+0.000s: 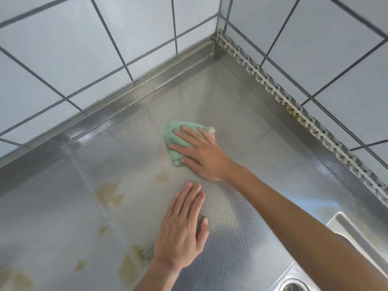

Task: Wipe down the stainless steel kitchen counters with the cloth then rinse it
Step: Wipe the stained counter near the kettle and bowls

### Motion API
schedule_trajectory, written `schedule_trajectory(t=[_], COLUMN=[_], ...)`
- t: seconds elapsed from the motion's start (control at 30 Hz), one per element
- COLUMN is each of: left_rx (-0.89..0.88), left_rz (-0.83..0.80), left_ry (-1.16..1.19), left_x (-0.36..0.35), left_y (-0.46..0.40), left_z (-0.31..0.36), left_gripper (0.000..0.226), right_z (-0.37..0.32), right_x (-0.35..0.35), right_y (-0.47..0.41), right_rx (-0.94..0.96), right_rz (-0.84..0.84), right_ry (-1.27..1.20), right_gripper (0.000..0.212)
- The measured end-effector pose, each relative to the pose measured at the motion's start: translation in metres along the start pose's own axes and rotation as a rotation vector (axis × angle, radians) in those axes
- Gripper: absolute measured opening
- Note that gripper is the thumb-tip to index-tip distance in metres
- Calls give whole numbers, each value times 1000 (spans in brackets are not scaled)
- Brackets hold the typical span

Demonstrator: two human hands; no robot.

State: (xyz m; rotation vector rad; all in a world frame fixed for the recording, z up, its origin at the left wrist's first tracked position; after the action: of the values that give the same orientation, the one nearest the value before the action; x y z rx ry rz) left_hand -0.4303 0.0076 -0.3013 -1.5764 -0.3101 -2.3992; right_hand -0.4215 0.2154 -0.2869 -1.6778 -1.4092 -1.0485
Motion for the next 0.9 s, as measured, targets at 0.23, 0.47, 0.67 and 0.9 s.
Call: schedule_trajectory(t=[0.23, 0.47, 0.67, 0.9], left_rx=[0, 5, 15, -10], left_rz=[14, 38, 15, 38], left_ry=[-2, 32, 36, 43], left_x=[0, 2, 6, 8], left_y=[1, 2, 1, 2], left_z=[0, 1, 2, 3], left_gripper=[55, 54, 56, 52], right_z=[102, 81, -52, 25], right_x=[50, 40, -21, 27], right_y=[74, -54, -68, 29], right_rx=[-379, -649, -39, -85], right_rz=[66, 133, -89, -134], right_ry=[64, 47, 20, -20], right_gripper=[53, 52, 50, 50])
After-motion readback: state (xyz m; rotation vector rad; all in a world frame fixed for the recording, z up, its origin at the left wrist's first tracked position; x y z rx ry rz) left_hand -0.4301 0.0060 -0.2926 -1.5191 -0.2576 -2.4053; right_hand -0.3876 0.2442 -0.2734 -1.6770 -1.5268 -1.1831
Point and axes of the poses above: each hand's wrist, its own y-axis away from the middle knuckle, its own x-axis out of the back of the hand, z = x × y, the point moved 4 cm from there along -y, towards the middle knuckle, and after that the axes turned 12 degrees about x, right-handed, at the moved point
